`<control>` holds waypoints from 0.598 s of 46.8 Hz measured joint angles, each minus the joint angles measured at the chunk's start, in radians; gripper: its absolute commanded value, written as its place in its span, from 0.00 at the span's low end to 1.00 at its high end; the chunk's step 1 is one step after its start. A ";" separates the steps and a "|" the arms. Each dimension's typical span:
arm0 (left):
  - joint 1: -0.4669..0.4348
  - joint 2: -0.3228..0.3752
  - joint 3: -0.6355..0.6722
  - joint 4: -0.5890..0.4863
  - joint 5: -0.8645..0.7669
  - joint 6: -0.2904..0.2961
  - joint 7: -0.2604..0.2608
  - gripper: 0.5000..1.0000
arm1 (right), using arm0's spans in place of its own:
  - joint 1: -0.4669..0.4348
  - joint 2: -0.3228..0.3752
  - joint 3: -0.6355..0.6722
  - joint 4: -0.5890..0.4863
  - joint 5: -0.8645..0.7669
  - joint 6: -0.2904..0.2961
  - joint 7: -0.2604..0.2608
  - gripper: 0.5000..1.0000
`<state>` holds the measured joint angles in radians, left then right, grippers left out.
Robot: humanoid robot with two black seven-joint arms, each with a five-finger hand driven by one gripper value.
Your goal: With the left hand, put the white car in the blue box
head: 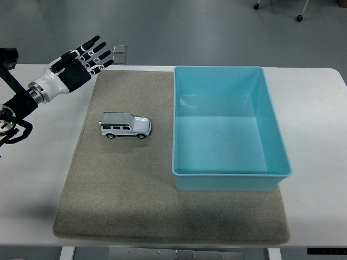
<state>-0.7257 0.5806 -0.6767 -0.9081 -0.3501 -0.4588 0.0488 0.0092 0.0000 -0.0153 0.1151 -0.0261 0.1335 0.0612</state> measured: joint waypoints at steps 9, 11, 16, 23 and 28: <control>0.000 0.002 0.003 0.005 0.000 0.000 -0.001 1.00 | 0.000 0.000 0.000 0.000 0.000 0.000 0.000 0.87; -0.002 0.002 0.005 0.011 0.000 0.000 -0.001 1.00 | 0.000 0.000 0.000 0.000 0.000 0.000 0.000 0.87; -0.010 -0.007 0.005 0.031 0.002 0.000 0.002 1.00 | 0.000 0.000 0.000 0.000 0.000 0.000 0.000 0.87; -0.017 -0.010 -0.007 0.070 0.002 0.001 0.002 1.00 | 0.000 0.000 0.000 0.000 0.000 0.000 0.000 0.87; -0.017 -0.010 -0.007 0.091 0.005 -0.011 -0.005 1.00 | 0.000 0.000 0.000 0.000 0.000 0.000 0.000 0.87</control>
<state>-0.7425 0.5707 -0.6836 -0.8170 -0.3448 -0.4698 0.0435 0.0092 0.0000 -0.0153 0.1151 -0.0261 0.1335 0.0611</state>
